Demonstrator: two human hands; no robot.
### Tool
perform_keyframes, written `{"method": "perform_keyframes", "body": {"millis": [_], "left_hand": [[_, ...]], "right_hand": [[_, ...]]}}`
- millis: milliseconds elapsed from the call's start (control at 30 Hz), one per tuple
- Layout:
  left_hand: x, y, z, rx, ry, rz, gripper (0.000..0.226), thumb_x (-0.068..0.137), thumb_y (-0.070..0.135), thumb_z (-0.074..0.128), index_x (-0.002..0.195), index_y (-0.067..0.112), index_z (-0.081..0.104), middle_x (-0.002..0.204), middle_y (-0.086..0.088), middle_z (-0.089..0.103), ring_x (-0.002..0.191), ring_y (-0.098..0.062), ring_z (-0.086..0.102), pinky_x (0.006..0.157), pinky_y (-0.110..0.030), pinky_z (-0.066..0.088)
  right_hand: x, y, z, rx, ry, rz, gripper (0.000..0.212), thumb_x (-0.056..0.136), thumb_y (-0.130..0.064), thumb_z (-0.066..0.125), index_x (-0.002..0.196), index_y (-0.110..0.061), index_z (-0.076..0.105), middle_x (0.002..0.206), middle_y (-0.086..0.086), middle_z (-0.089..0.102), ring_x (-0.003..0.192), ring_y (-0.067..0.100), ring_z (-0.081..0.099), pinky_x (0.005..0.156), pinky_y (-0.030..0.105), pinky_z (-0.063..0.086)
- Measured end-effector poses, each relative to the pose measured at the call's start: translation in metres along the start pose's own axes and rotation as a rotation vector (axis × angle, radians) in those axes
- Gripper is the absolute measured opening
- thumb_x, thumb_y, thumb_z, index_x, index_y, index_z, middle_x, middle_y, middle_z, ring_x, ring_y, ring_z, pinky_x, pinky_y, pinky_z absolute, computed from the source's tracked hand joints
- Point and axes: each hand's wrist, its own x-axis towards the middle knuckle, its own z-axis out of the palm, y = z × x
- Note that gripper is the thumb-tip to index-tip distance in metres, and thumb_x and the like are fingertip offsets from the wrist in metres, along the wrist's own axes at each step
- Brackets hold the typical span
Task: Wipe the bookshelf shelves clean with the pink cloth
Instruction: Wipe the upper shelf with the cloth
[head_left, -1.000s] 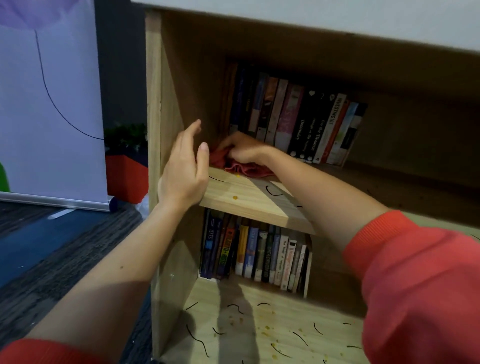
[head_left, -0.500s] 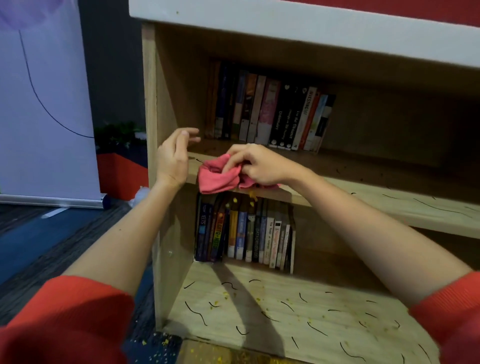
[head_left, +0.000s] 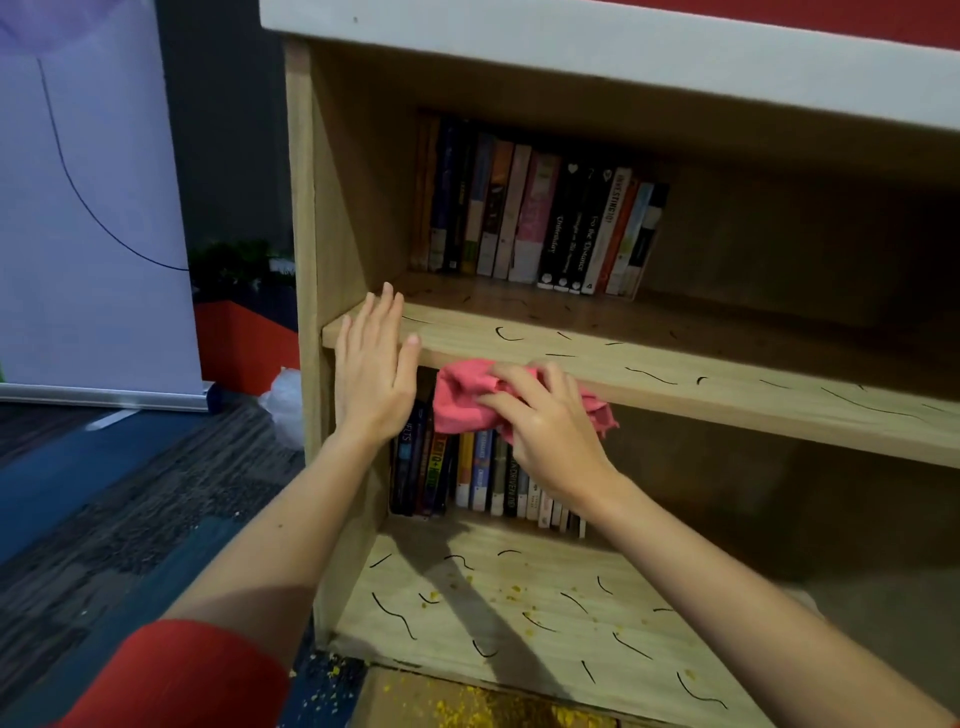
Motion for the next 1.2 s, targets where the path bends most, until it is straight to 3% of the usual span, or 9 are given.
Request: {"method": "perform_keyframes", "body": {"millis": [133,300,533,633,700,767,867,1033,1200], "left_hand": [[0.0,-0.002,-0.003,0.023,-0.041,0.022,0.059,0.095,0.036,0.019,0.147,0.01,0.026,0.155,-0.001,0.02,0.143,-0.011,0.011,0.108,-0.014,-0.013],[0.0,0.001,-0.009,-0.01,-0.048,0.021,0.058,0.093,0.034,0.02,0.143,0.01,0.036,0.152,-0.004,0.03,0.142,-0.015,0.02,0.111,-0.019,-0.004],[0.0,0.002,-0.012,-0.025,-0.08,0.014,0.058,0.093,0.035,0.019,0.142,0.011,0.038,0.152,-0.003,0.029,0.142,-0.015,0.02,0.111,-0.02,-0.002],[0.003,0.003,-0.016,-0.136,-0.092,-0.018,0.056,0.094,0.034,0.022,0.141,0.012,0.04,0.153,-0.002,0.027,0.141,-0.012,0.021,0.112,-0.023,0.0],[0.001,0.004,-0.027,-0.328,0.015,-0.112,0.045,0.097,0.025,0.032,0.139,0.011,0.041,0.152,-0.003,0.03,0.139,-0.011,0.025,0.115,-0.028,0.013],[-0.005,0.0,-0.039,-0.444,0.133,-0.196,0.039,0.1,0.012,0.035,0.138,0.01,0.042,0.148,-0.004,0.036,0.136,-0.011,0.03,0.112,-0.025,0.023],[-0.009,-0.005,-0.047,-0.465,0.107,-0.221,0.038,0.101,0.007,0.033,0.137,0.008,0.042,0.143,-0.006,0.041,0.133,-0.012,0.035,0.11,-0.021,0.025],[-0.008,0.001,-0.041,-0.485,0.099,-0.28,0.038,0.103,0.015,0.029,0.139,0.009,0.04,0.145,-0.005,0.039,0.134,-0.01,0.032,0.107,-0.016,0.022],[-0.009,0.0,-0.037,-0.46,0.082,-0.289,0.039,0.103,0.016,0.031,0.14,0.007,0.038,0.15,-0.005,0.031,0.137,-0.01,0.027,0.11,-0.018,0.019]], "right_hand": [[0.005,0.0,-0.001,-0.004,0.06,0.016,0.032,0.076,-0.004,0.055,0.105,-0.004,0.068,0.112,0.014,0.064,0.097,0.023,0.037,0.076,0.036,0.045],[0.018,-0.007,0.0,-0.03,0.054,0.06,0.045,0.063,0.014,0.07,0.105,-0.001,0.067,0.108,0.016,0.064,0.093,0.029,0.045,0.07,0.041,0.049],[0.032,-0.009,-0.005,-0.039,-0.026,0.131,0.034,0.075,0.012,0.058,0.105,-0.001,0.067,0.1,0.012,0.06,0.086,0.032,0.048,0.067,0.039,0.044],[0.043,-0.012,-0.013,-0.035,-0.142,0.157,0.034,0.086,0.007,0.049,0.115,-0.005,0.063,0.111,0.008,0.055,0.098,0.027,0.04,0.082,0.038,0.04],[0.059,-0.011,-0.018,0.015,-0.167,0.165,0.034,0.091,0.002,0.045,0.119,-0.009,0.061,0.118,0.003,0.05,0.105,0.022,0.035,0.09,0.032,0.035],[0.085,-0.013,-0.014,0.042,-0.128,0.178,0.034,0.09,0.0,0.046,0.119,-0.01,0.061,0.12,0.003,0.049,0.108,0.023,0.035,0.093,0.032,0.033],[0.126,-0.019,0.01,0.131,-0.172,0.242,0.033,0.091,-0.002,0.049,0.12,-0.013,0.061,0.121,0.003,0.05,0.112,0.023,0.038,0.1,0.037,0.034],[0.139,-0.03,0.034,0.172,-0.488,0.109,0.034,0.09,-0.013,0.057,0.124,-0.02,0.06,0.123,0.0,0.05,0.11,0.023,0.039,0.098,0.039,0.036],[0.091,-0.02,0.005,0.1,-0.348,0.025,0.033,0.091,-0.008,0.053,0.121,-0.02,0.063,0.123,0.0,0.051,0.106,0.022,0.036,0.093,0.034,0.032]]}}
